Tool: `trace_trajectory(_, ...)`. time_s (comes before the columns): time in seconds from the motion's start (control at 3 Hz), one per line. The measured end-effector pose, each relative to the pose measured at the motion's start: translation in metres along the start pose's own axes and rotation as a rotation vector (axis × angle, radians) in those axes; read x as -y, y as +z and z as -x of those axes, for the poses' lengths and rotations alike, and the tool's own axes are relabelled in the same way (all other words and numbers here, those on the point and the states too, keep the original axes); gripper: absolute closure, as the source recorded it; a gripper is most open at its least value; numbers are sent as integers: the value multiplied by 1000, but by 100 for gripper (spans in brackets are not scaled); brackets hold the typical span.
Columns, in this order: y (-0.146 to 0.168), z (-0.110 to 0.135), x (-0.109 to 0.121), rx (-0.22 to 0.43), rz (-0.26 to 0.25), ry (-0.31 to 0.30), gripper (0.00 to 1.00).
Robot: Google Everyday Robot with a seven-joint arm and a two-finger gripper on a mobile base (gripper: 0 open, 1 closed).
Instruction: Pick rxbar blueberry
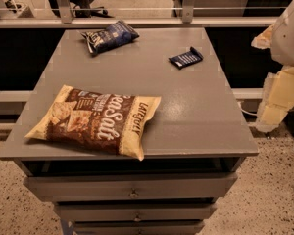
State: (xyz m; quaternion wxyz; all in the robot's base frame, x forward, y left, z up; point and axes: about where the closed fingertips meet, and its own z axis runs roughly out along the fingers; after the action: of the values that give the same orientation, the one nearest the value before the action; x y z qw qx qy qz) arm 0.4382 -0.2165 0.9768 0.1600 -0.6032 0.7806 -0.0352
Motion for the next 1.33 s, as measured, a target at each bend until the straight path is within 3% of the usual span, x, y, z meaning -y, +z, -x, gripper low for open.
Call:
trace_trajectory(0.33, 0, 0, 0, 0, 0, 0, 0)
trace_trajectory(0.67, 14, 6, 31, 45, -29, -26, 0)
trace_trajectory(1.33, 72, 33, 129, 220, -71, -72, 0)
